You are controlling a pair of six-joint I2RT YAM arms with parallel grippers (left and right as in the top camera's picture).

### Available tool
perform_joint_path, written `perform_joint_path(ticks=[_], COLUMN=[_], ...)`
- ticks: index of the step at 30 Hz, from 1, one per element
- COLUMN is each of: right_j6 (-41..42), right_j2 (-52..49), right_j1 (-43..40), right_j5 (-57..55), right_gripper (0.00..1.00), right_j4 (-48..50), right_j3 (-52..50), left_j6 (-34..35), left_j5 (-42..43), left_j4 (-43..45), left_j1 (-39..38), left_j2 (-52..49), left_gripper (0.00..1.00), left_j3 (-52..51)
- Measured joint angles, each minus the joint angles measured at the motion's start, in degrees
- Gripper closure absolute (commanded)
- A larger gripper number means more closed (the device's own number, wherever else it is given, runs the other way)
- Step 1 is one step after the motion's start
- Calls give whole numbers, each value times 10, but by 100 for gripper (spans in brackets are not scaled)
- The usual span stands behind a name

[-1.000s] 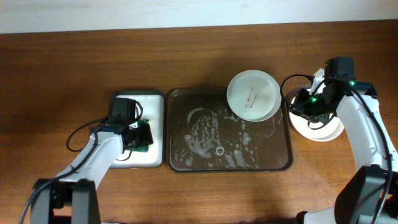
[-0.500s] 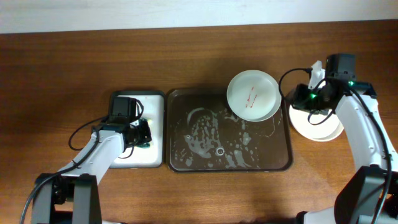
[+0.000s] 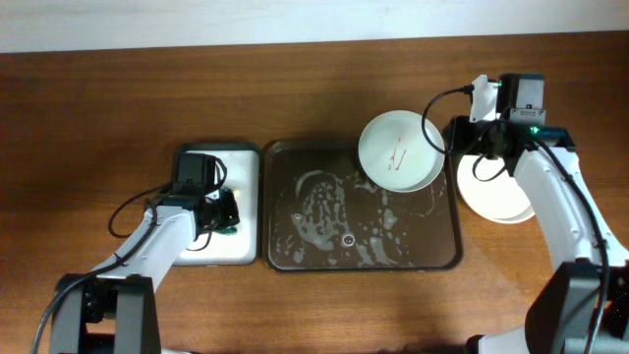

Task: Clean dirty plates on tray and stack at the side
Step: 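Move the right gripper to the last plate and grip its rim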

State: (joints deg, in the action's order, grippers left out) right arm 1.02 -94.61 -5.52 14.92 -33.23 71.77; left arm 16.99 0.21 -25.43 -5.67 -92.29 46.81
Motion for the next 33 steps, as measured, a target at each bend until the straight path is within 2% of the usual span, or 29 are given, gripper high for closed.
perform_joint_path(ticks=[10, 18, 27, 30, 33], right_j6=[-2, -2, -4, -4, -6], right_j2=[-97, -153, -159, -164, -178], right_j1=[0, 0, 0, 0, 0], right_j5=[-5, -20, -24, -24, -24], right_gripper=[62, 63, 68, 75, 92], right_j4=[96, 97, 73, 65, 63], right_j3=[-1, -1, -1, -1, -1], left_j6=[0, 0, 0, 0, 0], left_j5=[0, 0, 0, 0, 0], left_j4=[0, 0, 0, 0, 0], left_j1=[0, 0, 0, 0, 0], left_j2=[0, 0, 0, 0, 0], left_gripper=[96, 97, 96, 96, 96], left_j3=[0, 0, 0, 0, 0])
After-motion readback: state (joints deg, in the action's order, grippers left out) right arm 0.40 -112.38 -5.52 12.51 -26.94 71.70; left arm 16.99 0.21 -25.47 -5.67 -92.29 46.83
